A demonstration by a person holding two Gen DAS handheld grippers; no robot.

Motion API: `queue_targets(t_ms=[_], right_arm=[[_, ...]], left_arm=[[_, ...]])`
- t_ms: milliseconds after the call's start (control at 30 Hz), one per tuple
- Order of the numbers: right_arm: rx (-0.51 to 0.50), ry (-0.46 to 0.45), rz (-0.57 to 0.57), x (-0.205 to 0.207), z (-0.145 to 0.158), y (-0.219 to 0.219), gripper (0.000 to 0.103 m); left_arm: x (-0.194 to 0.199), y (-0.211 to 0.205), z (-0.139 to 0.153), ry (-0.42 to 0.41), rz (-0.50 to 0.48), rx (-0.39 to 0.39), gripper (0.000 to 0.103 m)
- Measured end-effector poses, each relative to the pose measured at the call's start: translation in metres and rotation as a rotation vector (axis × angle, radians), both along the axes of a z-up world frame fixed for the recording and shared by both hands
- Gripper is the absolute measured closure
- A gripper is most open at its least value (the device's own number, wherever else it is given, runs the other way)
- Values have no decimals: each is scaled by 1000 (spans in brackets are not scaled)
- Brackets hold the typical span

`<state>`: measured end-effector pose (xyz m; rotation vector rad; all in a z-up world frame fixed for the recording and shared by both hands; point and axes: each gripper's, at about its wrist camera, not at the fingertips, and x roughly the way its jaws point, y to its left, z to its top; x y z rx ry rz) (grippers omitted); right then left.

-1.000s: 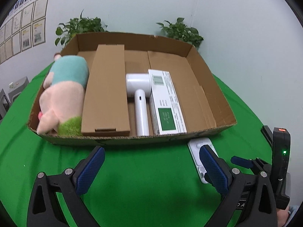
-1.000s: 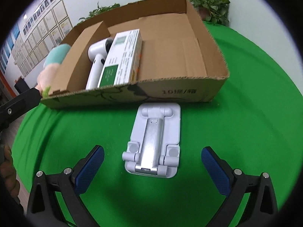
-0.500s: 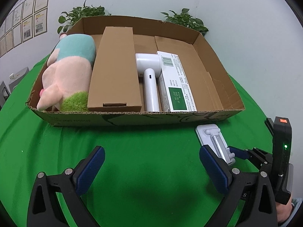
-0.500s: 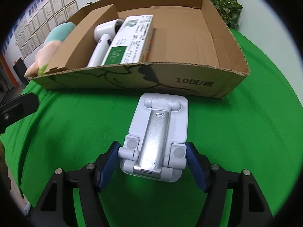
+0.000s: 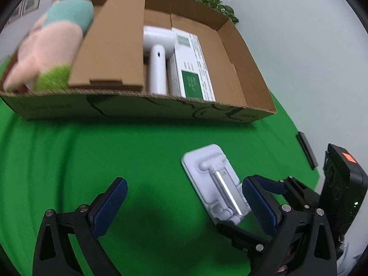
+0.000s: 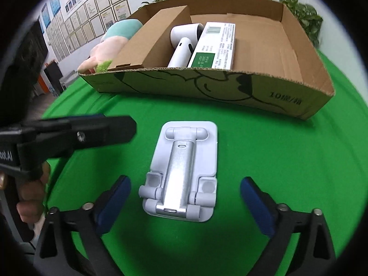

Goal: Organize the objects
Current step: 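Grasp the white folding phone stand with the right gripper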

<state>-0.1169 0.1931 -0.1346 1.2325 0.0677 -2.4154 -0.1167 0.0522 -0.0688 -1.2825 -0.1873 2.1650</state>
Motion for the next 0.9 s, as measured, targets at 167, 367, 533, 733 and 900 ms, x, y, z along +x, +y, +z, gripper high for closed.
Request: queue_targets(t_ms=[167, 367, 533, 733, 900], right_arm=[[89, -10, 6, 1, -7, -10, 1], [96, 61, -2, 3, -4, -14, 5], [111, 81, 15, 3, -5, -24, 34], [102, 83, 3, 9, -6, -22, 35], [34, 42, -3, 7, -4, -19, 36]], left_arm=[[-1, 6, -13, -92, -31, 82, 4], [1, 9, -16, -104, -30, 111, 7], [1, 8, -17, -92, -20, 114, 14], [4, 8, -16, -82, -25, 102, 26], [9, 11, -17, -87, -50, 115, 34]])
